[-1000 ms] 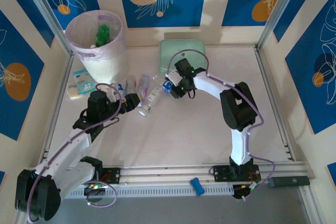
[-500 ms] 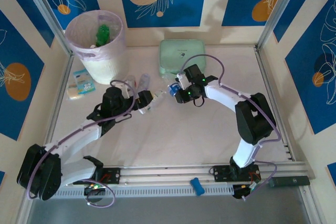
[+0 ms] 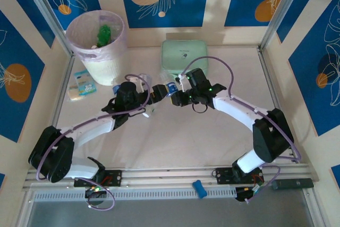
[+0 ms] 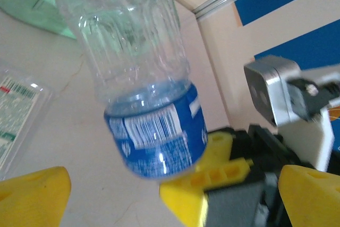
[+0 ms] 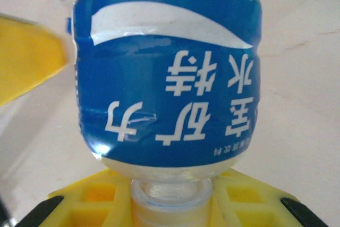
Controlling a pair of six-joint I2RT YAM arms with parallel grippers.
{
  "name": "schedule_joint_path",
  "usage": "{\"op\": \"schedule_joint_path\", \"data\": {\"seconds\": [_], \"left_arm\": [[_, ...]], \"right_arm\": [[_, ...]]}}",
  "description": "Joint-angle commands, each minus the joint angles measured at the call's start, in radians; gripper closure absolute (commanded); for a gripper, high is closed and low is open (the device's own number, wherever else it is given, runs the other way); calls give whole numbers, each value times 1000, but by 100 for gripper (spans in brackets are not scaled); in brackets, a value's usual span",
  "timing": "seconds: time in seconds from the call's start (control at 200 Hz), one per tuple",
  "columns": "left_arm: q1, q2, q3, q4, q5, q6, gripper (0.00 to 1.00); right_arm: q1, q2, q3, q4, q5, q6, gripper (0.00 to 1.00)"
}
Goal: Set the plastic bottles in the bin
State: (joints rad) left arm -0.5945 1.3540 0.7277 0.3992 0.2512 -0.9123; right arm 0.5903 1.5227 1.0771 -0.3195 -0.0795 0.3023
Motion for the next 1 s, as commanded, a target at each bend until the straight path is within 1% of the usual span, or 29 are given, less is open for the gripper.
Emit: {"op": "schedule_joint_path", "data": {"seconds": [0.0, 0.175, 0.3, 0.41, 0.55, 0.685, 0.735, 0.79, 0.83, 0.91, 0.995], "left_arm": [[-8, 23, 43, 55, -16, -2, 0], [-8, 41, 58, 39, -23, 8, 0], [-8, 50, 49, 55, -23, -3, 0], [-8, 50, 44, 56, -17, -3, 6], [-8, 42, 35, 55, -15, 0, 20], [-8, 30, 32, 45, -21, 11, 29], [-8, 23, 30, 36, -26, 19, 33], [-8, 11, 30, 23, -41, 29, 36], [-7, 0, 29, 13, -54, 38, 37], [-2, -29, 31, -19, -85, 63, 39], [17, -60, 47, -71, -109, 103, 40]], "right_arm": [[29, -54, -29, 50, -76, 61, 78], [64, -106, -60, 99, -122, 75, 77], [80, -111, -68, 116, -120, 75, 77], [84, -105, -69, 130, -126, 77, 77], [91, -84, -52, 130, -137, 75, 77], [98, -62, -36, 131, -137, 72, 76], [101, -56, -29, 132, -133, 73, 73], [104, -54, -24, 134, -133, 72, 69], [108, -55, -25, 138, -131, 72, 63], [112, -68, -33, 152, -123, 75, 48], [110, -93, -54, 172, -113, 81, 37]]}}
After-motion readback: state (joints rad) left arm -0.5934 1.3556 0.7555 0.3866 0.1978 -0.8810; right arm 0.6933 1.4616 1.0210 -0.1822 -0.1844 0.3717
